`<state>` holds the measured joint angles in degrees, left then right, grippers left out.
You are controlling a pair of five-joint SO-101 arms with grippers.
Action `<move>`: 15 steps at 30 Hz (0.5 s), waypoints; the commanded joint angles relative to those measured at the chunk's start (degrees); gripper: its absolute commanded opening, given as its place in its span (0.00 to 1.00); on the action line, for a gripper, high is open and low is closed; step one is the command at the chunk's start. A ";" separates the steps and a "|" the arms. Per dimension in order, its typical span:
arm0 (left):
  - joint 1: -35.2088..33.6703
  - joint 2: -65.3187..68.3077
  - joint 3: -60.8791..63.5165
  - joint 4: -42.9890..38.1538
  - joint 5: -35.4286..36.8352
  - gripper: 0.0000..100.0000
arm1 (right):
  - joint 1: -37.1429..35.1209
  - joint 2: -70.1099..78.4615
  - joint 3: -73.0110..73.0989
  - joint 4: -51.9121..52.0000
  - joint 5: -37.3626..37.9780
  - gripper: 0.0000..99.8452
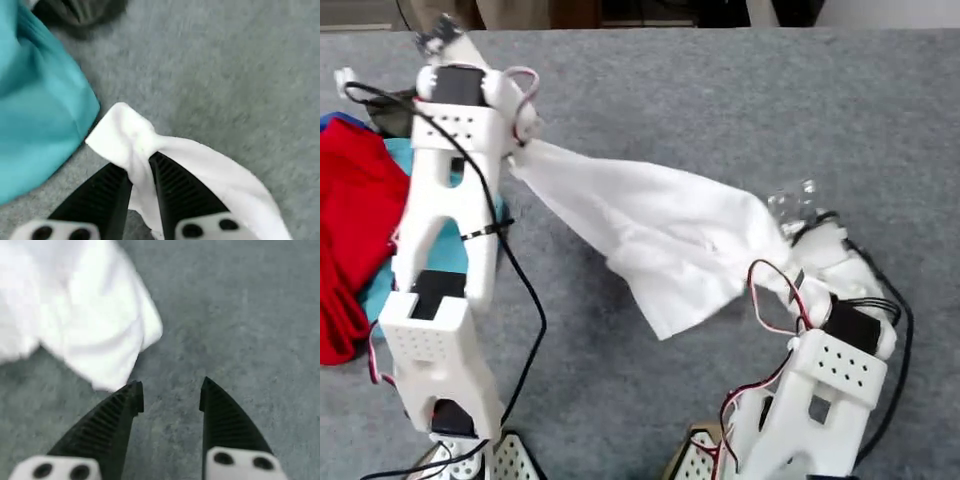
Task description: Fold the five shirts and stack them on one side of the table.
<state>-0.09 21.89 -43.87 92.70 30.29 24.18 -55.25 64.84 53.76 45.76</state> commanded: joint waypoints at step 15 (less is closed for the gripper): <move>-5.19 -3.30 -23.21 6.77 -0.53 0.02 | -23.34 -0.92 2.86 -3.16 -10.46 0.19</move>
<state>-5.01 21.89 -61.71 98.59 30.29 4.57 -55.25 73.27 45.49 38.11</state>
